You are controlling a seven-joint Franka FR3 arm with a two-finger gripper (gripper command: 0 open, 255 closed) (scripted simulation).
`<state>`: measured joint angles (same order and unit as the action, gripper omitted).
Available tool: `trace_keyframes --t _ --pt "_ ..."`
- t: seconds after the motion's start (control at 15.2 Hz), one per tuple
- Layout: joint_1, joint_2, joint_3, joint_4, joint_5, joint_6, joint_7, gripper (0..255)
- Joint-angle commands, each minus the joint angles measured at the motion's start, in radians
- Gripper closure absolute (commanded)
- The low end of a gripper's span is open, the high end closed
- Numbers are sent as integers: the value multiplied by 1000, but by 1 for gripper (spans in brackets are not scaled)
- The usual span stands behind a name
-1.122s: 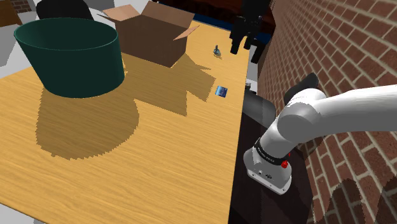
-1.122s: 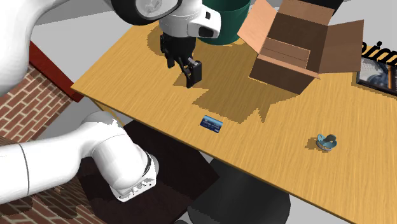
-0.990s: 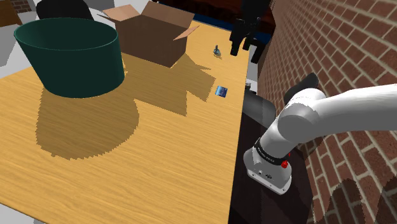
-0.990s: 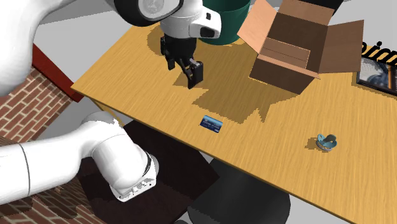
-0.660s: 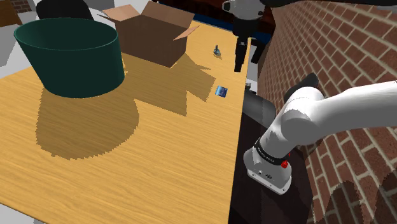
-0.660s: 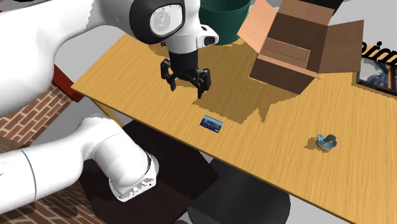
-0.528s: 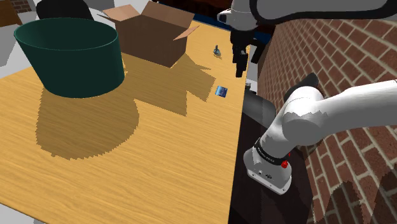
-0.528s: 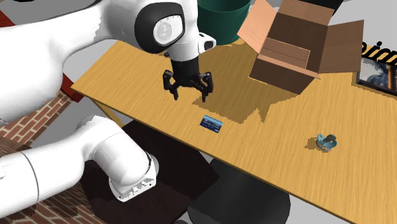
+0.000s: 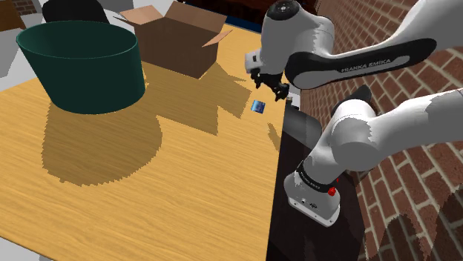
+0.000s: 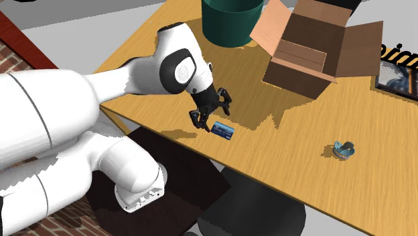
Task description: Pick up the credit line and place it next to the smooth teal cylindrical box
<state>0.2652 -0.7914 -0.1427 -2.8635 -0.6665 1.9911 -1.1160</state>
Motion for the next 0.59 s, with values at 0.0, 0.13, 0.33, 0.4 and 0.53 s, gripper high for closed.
trace_keyframes --t 0.0,0.13,0.33,0.4,0.53 --pt "2 8 -45 -65 -142 120 -143 0" --pt "-16 38 -93 -106 -277 236 -241 0" --pt "-43 89 -116 -109 -330 294 -217 0" --pt "-52 107 -124 -110 -349 313 -207 0" --pt "-70 145 -138 -108 -388 352 -187 0"
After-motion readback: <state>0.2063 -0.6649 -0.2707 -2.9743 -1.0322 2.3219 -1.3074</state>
